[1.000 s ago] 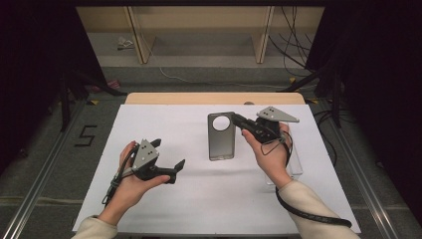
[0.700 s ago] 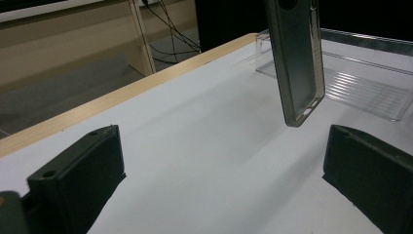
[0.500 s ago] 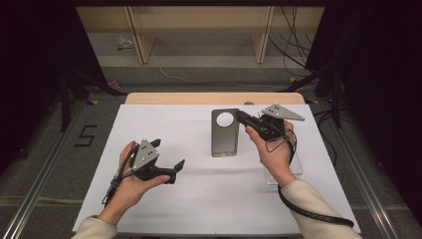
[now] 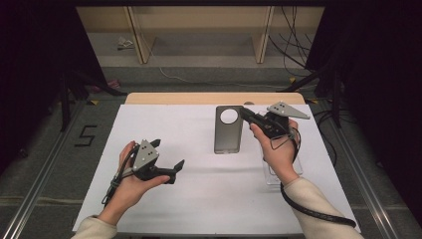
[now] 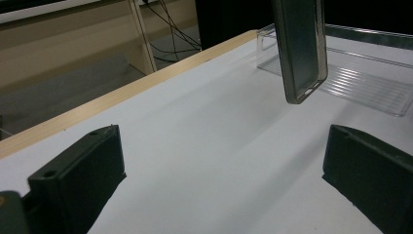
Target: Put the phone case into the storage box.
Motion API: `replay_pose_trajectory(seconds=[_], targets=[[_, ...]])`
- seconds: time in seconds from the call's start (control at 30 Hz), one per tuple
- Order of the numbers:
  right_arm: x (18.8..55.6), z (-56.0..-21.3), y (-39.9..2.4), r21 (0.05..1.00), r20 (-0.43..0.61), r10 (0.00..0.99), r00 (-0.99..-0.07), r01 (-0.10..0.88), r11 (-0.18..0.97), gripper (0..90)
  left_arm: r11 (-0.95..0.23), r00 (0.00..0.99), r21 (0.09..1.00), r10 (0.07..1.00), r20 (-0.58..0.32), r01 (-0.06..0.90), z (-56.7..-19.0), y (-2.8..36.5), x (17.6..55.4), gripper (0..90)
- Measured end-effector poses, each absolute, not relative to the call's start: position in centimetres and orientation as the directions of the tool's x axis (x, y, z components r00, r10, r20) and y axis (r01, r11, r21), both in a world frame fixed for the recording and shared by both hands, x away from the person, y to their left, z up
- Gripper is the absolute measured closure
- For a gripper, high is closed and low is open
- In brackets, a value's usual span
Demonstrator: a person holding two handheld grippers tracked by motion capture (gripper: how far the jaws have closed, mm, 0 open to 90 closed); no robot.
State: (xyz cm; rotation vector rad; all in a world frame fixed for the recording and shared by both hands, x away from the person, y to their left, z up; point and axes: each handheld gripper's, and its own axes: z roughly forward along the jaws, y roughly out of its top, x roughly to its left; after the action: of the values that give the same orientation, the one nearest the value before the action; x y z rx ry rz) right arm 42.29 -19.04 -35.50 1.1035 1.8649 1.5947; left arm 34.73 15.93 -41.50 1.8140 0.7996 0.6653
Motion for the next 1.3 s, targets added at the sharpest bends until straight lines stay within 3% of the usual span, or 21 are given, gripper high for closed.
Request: replay_pose_trajectory(seconds=[1.3], targets=[[42.8,-34.5,-21.3,0.963,0.175,0.827,-0.534,0.268,-0.031,85.5,-0.284,0.624,0.933,0.776,0.087,0.222,-41.6,16.1,34.8,1.3]])
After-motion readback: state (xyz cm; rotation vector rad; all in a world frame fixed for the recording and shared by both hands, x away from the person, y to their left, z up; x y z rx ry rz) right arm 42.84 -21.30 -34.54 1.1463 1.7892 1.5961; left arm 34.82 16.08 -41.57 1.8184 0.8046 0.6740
